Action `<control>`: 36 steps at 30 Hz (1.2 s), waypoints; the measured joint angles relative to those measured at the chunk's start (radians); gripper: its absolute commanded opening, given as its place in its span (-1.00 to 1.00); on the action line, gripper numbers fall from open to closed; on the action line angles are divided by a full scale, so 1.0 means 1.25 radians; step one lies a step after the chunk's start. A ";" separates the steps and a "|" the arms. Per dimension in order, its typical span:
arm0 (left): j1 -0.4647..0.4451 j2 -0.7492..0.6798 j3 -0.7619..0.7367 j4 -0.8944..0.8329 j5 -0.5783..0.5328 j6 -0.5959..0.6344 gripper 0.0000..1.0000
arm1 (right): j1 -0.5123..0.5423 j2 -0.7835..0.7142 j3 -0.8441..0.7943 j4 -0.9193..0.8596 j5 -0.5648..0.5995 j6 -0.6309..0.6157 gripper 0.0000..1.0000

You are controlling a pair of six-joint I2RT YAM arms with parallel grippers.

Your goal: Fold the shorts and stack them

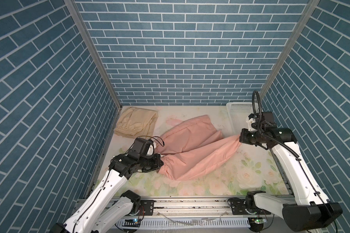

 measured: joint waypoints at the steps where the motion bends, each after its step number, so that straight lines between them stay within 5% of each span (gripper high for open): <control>1: 0.037 0.016 0.000 -0.005 0.016 0.015 -1.00 | -0.005 0.031 0.030 0.007 -0.001 -0.010 -1.00; 8: 0.244 0.097 0.037 -0.039 0.111 0.116 -0.92 | -0.012 0.258 0.212 0.039 -0.058 -0.061 -1.00; 20: 0.353 0.241 0.058 -0.036 0.195 0.238 -0.89 | -0.011 0.503 0.458 0.031 -0.149 -0.117 -1.00; 36: 0.406 0.530 0.208 0.001 0.198 0.332 -0.88 | -0.005 0.852 0.832 -0.023 -0.237 -0.153 -1.00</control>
